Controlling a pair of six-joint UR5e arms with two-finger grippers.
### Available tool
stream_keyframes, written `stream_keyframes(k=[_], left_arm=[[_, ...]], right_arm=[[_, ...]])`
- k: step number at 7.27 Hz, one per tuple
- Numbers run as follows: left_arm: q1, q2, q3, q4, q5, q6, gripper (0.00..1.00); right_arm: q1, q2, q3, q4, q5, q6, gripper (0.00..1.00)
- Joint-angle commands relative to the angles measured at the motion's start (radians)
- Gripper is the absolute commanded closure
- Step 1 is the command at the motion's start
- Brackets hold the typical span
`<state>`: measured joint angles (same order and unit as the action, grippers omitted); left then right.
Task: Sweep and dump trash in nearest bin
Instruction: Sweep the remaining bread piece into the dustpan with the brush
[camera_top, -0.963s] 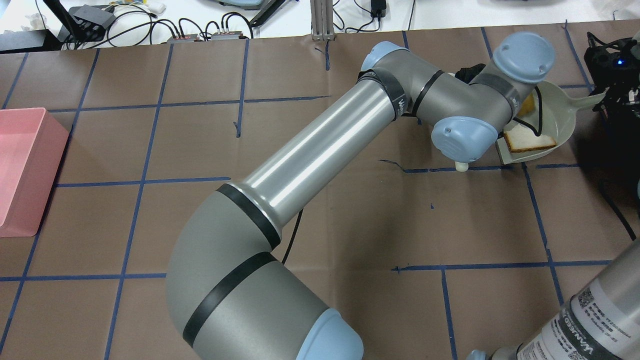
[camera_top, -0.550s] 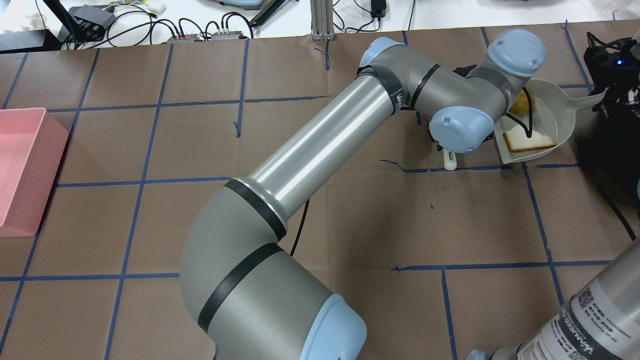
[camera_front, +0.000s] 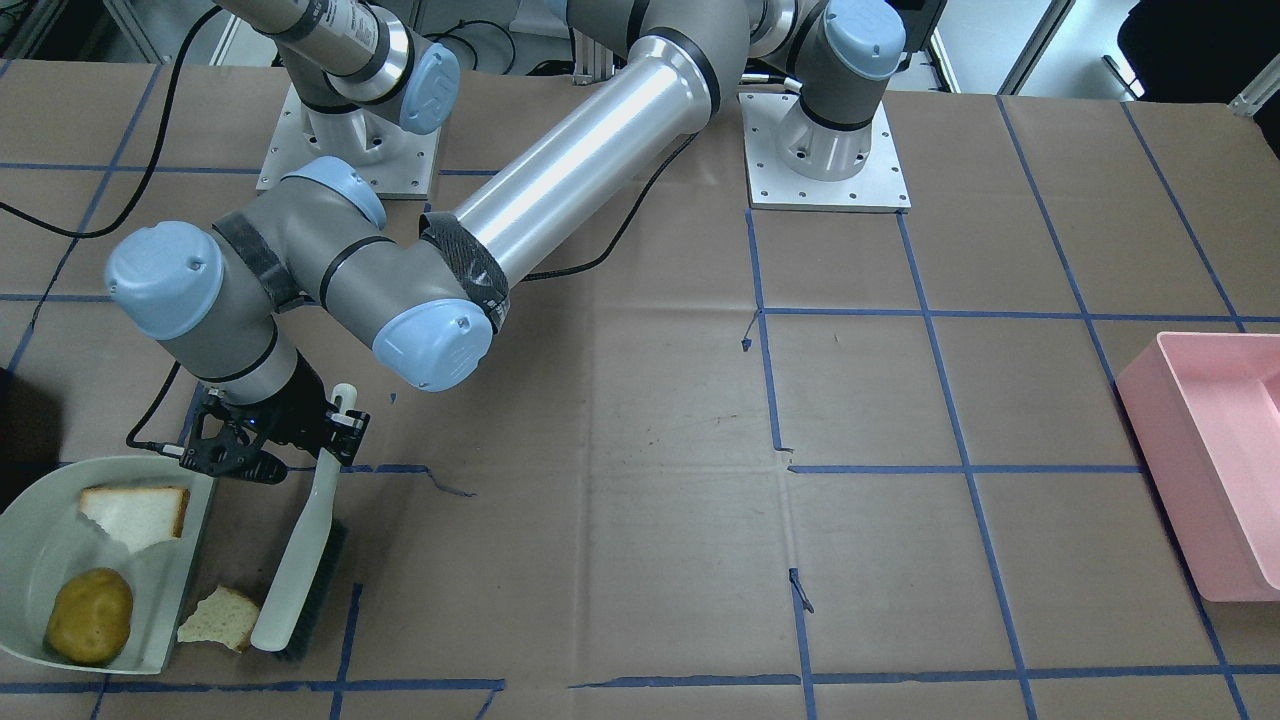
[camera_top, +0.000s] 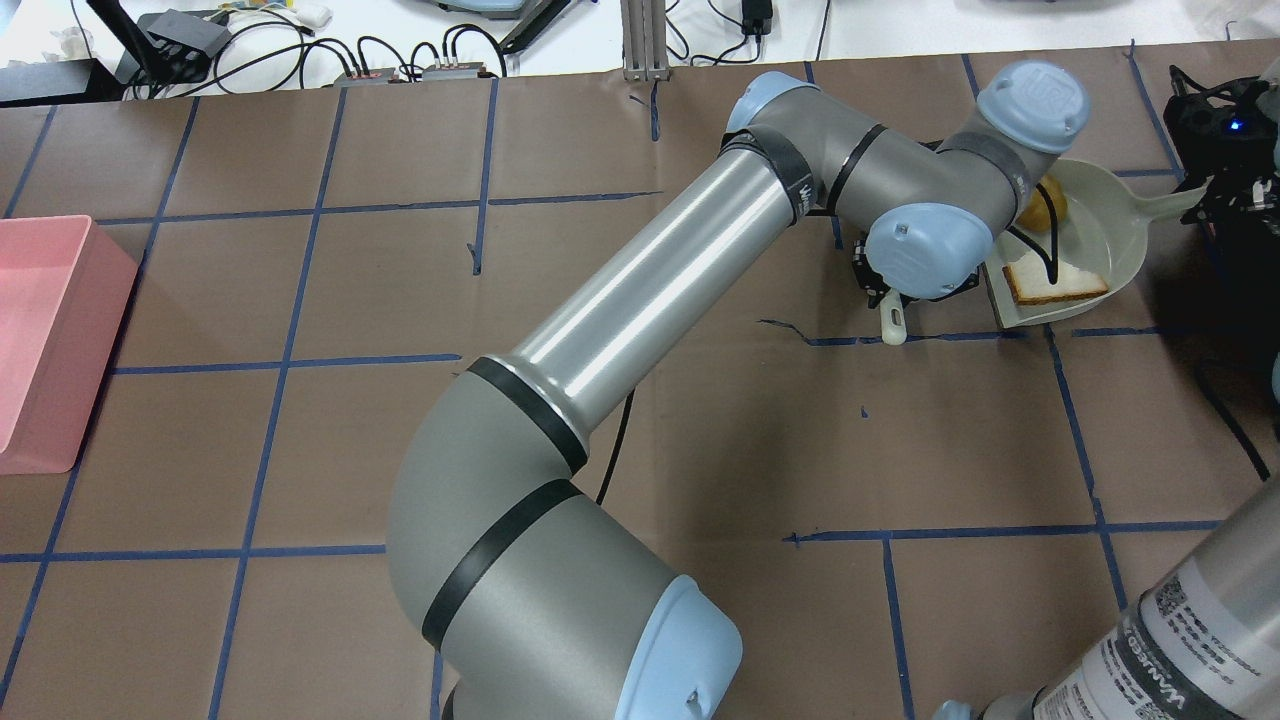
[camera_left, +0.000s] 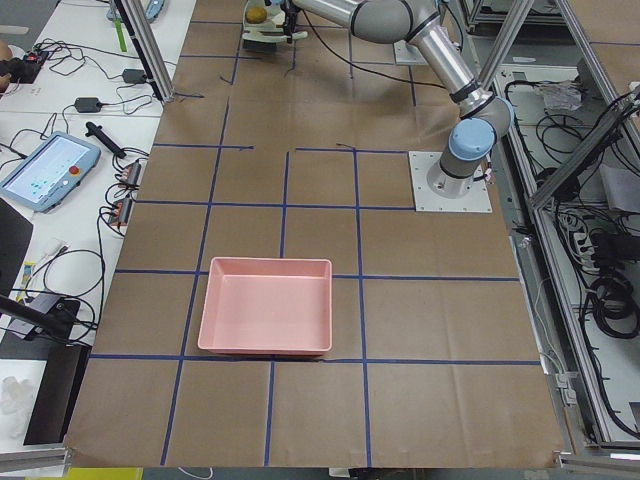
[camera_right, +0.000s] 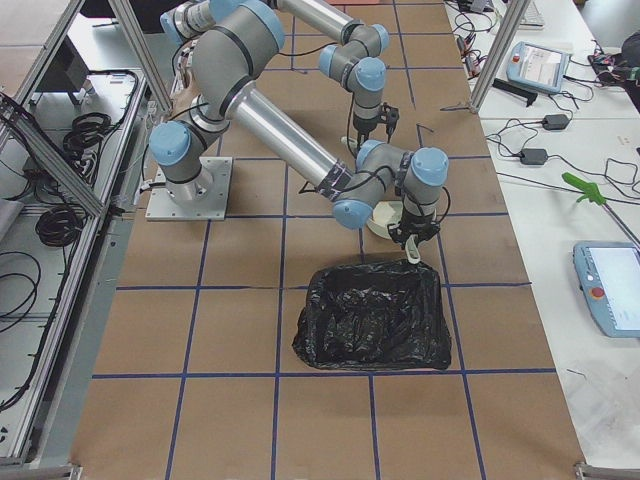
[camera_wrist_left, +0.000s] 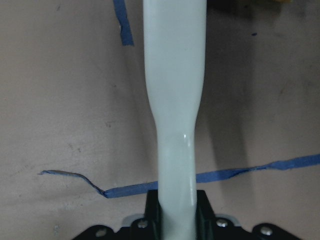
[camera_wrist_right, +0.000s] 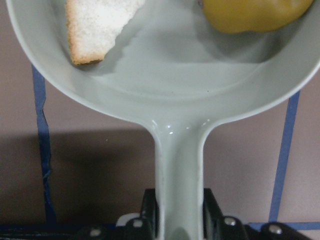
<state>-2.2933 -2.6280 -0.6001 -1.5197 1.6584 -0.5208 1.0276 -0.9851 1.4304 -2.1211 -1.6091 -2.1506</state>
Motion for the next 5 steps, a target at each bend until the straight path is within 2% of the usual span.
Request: stream_keyframes(k=[1,2,3,5], left_arm=[[-0.001,-0.013,0.013,0.006,-0.058,-0.002,1.00],[-0.002,-0.018,0.014,0.018,-0.131,-0.001,1.00],[-0.002,-0.021,0.020,0.060,-0.149,-0.001,1.00],[-0.009,-0.036,0.020,0.133,-0.317,0.004,1.00]], right_arm=[[0.000,0.000,0.001,0.001,0.011,0.000,1.00],[0.000,0.000,0.002,0.003,0.012,0.000,1.00],[0.000,0.000,0.002,0.003,0.014,0.000,1.00],[0.000,0.002,0.004,0.003,0.021,0.000,1.00]])
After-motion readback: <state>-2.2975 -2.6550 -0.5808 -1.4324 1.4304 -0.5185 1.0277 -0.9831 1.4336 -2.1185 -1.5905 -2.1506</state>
